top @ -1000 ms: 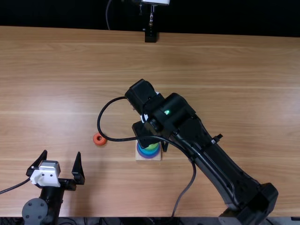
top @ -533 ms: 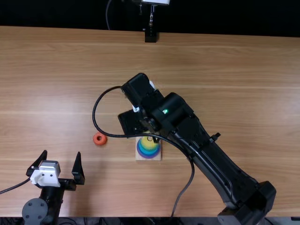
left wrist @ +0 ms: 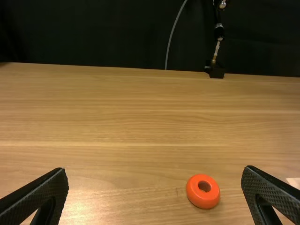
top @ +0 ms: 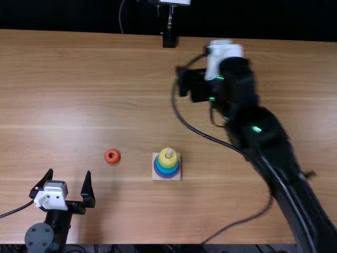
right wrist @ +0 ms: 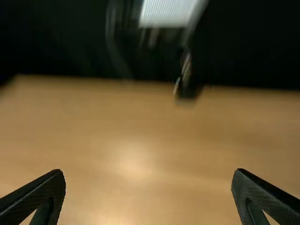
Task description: Build the Hanoi tower: stack the rings onto the peg from bottom to top in this color order: purple, dark blue, light blue, dark green, light green, yellow, orange.
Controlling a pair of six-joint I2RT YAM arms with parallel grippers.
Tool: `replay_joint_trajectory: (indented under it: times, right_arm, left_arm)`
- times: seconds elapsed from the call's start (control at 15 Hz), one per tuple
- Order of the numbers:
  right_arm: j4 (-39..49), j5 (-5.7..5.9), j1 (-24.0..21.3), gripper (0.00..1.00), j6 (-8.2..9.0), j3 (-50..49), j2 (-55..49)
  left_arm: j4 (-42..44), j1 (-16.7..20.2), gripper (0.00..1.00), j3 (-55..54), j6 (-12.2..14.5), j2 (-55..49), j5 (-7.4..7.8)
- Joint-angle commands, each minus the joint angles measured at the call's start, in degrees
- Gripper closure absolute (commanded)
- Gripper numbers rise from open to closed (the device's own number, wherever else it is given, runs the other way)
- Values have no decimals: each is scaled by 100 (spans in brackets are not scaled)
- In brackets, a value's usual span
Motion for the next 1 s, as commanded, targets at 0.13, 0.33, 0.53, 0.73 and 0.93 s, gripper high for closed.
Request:
replay_joint_trajectory:
  times: [0.13, 0.33, 0.53, 0.73, 0.93]
  right_arm:
    - [341, -43, -796, 0, -572, -1667, -2001]
    - [531, -64, -1209, 0, -666, -3214, -3451]
    - [1660, -64, -1851, 0, -698, -5394, -5051]
    - [2873, -64, -2167, 0, -709, -7292, -6739]
    - [2862, -54, -2150, 0, -835, -8277, -7749]
  left_arm:
    - [-106, 24, 0, -325, 40, -69, 58]
    - [-106, 24, 0, -325, 40, -69, 58]
    - [-106, 24, 0, -325, 40, -69, 58]
    - [-106, 24, 0, -325, 40, -69, 58]
    - [-106, 24, 0, -325, 40, -69, 58]
